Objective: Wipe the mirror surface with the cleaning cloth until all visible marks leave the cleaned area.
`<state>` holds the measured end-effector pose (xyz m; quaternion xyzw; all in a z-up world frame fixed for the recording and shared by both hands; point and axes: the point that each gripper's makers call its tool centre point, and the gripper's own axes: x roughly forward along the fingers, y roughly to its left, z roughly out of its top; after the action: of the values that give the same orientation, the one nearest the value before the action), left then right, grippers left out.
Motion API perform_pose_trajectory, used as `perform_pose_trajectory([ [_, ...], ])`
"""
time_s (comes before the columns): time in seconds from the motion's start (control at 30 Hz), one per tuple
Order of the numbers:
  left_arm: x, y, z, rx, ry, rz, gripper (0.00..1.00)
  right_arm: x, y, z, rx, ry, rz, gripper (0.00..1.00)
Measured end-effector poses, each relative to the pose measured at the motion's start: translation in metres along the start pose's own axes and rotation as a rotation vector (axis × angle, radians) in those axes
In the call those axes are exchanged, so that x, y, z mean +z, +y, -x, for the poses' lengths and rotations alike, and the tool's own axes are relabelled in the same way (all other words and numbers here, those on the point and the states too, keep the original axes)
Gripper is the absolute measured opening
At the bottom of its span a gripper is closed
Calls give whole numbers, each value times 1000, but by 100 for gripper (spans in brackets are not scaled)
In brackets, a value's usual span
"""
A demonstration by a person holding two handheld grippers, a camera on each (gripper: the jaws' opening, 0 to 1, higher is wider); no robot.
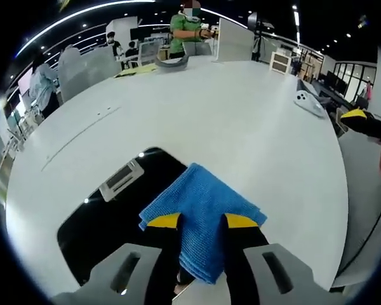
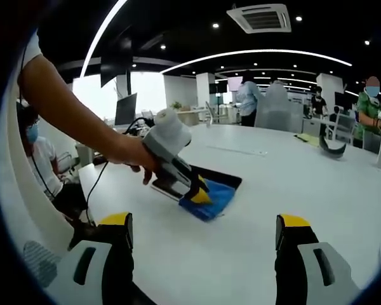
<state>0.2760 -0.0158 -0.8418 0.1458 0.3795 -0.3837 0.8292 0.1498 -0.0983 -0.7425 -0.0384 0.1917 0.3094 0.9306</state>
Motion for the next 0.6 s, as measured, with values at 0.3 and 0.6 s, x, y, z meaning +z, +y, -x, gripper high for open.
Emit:
perform_pose_trajectory([
  [0.3, 3, 1, -2, 7, -4, 14, 24, 0, -1, -2, 3, 4, 2, 93],
  [0.6, 4, 2, -4, 14, -7, 37, 23, 1, -2, -4, 7, 7, 7, 93],
])
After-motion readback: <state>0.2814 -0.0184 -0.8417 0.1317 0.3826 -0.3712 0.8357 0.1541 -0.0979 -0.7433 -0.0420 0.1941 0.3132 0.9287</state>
